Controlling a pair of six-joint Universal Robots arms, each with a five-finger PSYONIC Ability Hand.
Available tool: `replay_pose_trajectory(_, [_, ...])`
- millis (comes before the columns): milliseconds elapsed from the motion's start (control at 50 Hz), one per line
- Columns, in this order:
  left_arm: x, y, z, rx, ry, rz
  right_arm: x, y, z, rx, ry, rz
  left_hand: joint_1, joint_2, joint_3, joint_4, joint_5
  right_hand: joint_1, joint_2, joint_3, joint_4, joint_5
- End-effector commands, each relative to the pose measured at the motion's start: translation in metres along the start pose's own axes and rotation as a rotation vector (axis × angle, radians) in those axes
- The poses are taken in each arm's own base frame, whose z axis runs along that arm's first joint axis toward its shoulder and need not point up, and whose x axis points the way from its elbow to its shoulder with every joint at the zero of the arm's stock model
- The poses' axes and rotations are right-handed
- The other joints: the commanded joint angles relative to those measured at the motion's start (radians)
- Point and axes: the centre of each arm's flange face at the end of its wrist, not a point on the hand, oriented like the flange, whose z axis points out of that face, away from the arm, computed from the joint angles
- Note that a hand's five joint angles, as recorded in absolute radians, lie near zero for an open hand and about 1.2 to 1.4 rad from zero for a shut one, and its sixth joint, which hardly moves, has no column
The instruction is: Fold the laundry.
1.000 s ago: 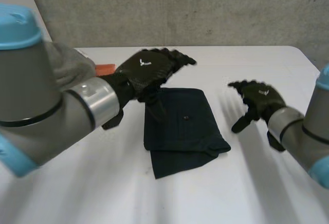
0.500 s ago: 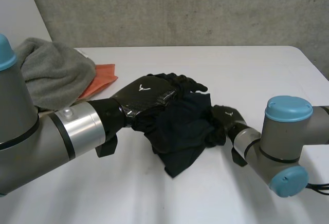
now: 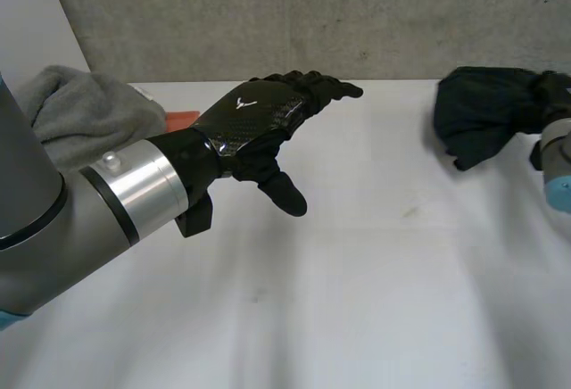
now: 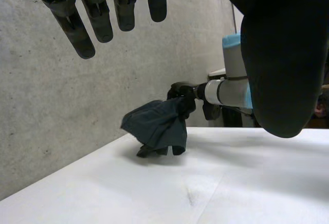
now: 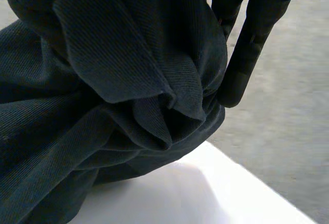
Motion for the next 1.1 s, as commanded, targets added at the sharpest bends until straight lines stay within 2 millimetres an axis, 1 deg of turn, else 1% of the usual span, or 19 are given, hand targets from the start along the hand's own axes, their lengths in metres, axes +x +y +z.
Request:
replay_pose_trajectory(20, [0.006, 0.003, 0.000, -0.010, 0.011, -0.004, 0.044, 0.023, 0.034, -0.030, 0.042, -0.085, 0.017, -0.027, -0.027, -0.038, -0.050, 0.456, 0.288, 0.308, 0.193, 0.293])
replay_pose_trajectory(140, [0.007, 0.005, 0.001, -0.018, 0.015, -0.005, 0.059, 0.030, 0.034, -0.062, 0.048, -0.092, 0.017, -0.027, -0.027, -0.038, -0.050, 0.456, 0.288, 0.308, 0.193, 0.293])
replay_pose_trajectory(160, [0.007, 0.005, 0.001, -0.018, 0.015, -0.005, 0.061, 0.029, 0.034, -0.061, 0.052, -0.092, 0.017, -0.027, -0.027, -0.038, -0.050, 0.270, 0.101, 0.121, 0.007, 0.107])
replay_pose_trajectory(180, [0.006, 0.006, 0.001, -0.019, 0.013, -0.006, 0.062, 0.027, 0.035, -0.058, 0.057, -0.093, 0.017, -0.027, -0.027, -0.038, -0.050, -0.096, -0.264, -0.244, -0.358, -0.258])
replay_pose_trajectory(200, [0.006, 0.006, 0.001, -0.019, 0.013, -0.006, 0.067, 0.021, 0.036, -0.046, 0.076, -0.095, 0.017, -0.027, -0.027, -0.038, -0.050, -0.766, -0.934, -0.914, -1.029, -0.929])
replay_pose_trajectory(320, [0.006, 0.004, -0.001, -0.020, 0.010, -0.007, 0.086, -0.006, 0.037, 0.032, 0.217, -0.216, 0.017, -0.027, -0.027, -0.038, -0.050, -0.766, -0.934, -0.914, -1.029, -0.929])
replay_pose_trajectory(380, [0.005, 0.002, -0.003, -0.015, 0.001, -0.010, 0.080, -0.019, 0.035, 0.087, 0.233, -0.316, 0.017, -0.027, -0.027, -0.038, -0.050, -0.766, -0.934, -0.914, -1.029, -0.929])
replay_pose_trajectory(500, [-0.005, -0.003, -0.009, 0.005, -0.054, 0.002, 0.036, -0.045, 0.006, 0.151, 0.127, -0.383, 0.017, -0.027, -0.027, -0.038, -0.050, -0.766, -0.934, -0.914, -1.029, -0.929])
replay_pose_trajectory(560, [-0.015, -0.011, -0.012, 0.046, -0.105, 0.021, -0.003, -0.057, -0.028, 0.161, 0.006, -0.398, 0.047, 0.003, 0.003, -0.008, -0.019, -0.766, -0.934, -0.914, -1.029, -0.929])
replay_pose_trajectory(640, [-0.042, -0.028, -0.015, 0.141, -0.266, 0.058, -0.047, -0.069, -0.084, 0.196, -0.160, -0.435, 0.035, -0.009, -0.009, -0.020, -0.031, -0.766, -0.934, -0.914, -1.029, -0.929])
replay_pose_trajectory(660, [-0.058, -0.035, -0.018, 0.179, -0.361, 0.076, -0.065, -0.070, -0.110, 0.203, -0.236, -0.454, 0.027, -0.018, -0.018, -0.029, -0.040, -0.766, -0.934, -0.914, -1.029, -0.929])
replay_pose_trajectory(720, [-0.092, -0.048, -0.025, 0.247, -0.569, 0.141, -0.090, -0.067, -0.150, 0.210, -0.358, -0.497, 0.017, -0.027, -0.027, -0.038, -0.050, -0.766, -0.934, -0.914, -1.029, -0.929])
replay_pose_trajectory(760, [-0.118, -0.051, -0.030, 0.261, -0.686, 0.210, -0.110, -0.059, -0.191, 0.204, -0.486, -0.555, 0.017, -0.027, -0.027, -0.038, -0.050, -0.766, -0.934, -0.914, -1.029, -0.929])
replay_pose_trajectory(800, [-0.154, -0.047, -0.032, 0.226, -0.809, 0.317, -0.123, -0.047, -0.229, 0.182, -0.593, -0.622, 0.017, -0.027, -0.027, -0.038, -0.050, -0.766, -0.934, -0.914, -1.029, -0.929])
replay_pose_trajectory(860, [-0.187, -0.034, -0.030, 0.153, -0.872, 0.434, -0.131, -0.035, -0.261, 0.153, -0.679, -0.685, 0.017, -0.027, -0.027, -0.038, -0.050, -0.766, -0.934, -0.914, -1.029, -0.929])
replay_pose_trajectory(880, [-0.212, -0.019, -0.029, 0.088, -0.910, 0.496, -0.133, -0.029, -0.274, 0.137, -0.708, -0.719, 0.017, -0.027, -0.027, -0.038, -0.050, -0.766, -0.934, -0.914, -1.029, -0.929])
replay_pose_trajectory(940, [-0.247, 0.001, -0.029, 0.007, -0.954, 0.555, -0.134, -0.022, -0.286, 0.108, -0.732, -0.751, 0.017, -0.027, -0.027, -0.038, -0.050, -0.766, -0.934, -0.914, -1.029, -0.929])
replay_pose_trajectory(980, [-0.279, 0.029, -0.029, -0.082, -0.986, 0.584, -0.133, -0.016, -0.292, 0.065, -0.737, -0.760, 0.017, -0.027, -0.027, -0.038, -0.050, -0.766, -0.934, -0.914, -1.029, -0.929])
replay_pose_trajectory(1100, [-0.336, 0.083, -0.031, -0.182, -1.020, 0.551, -0.124, -0.003, -0.278, -0.009, -0.690, -0.747, 0.119, 0.075, 0.075, 0.064, 0.052, -0.766, -0.934, -0.914, -1.029, -0.929])
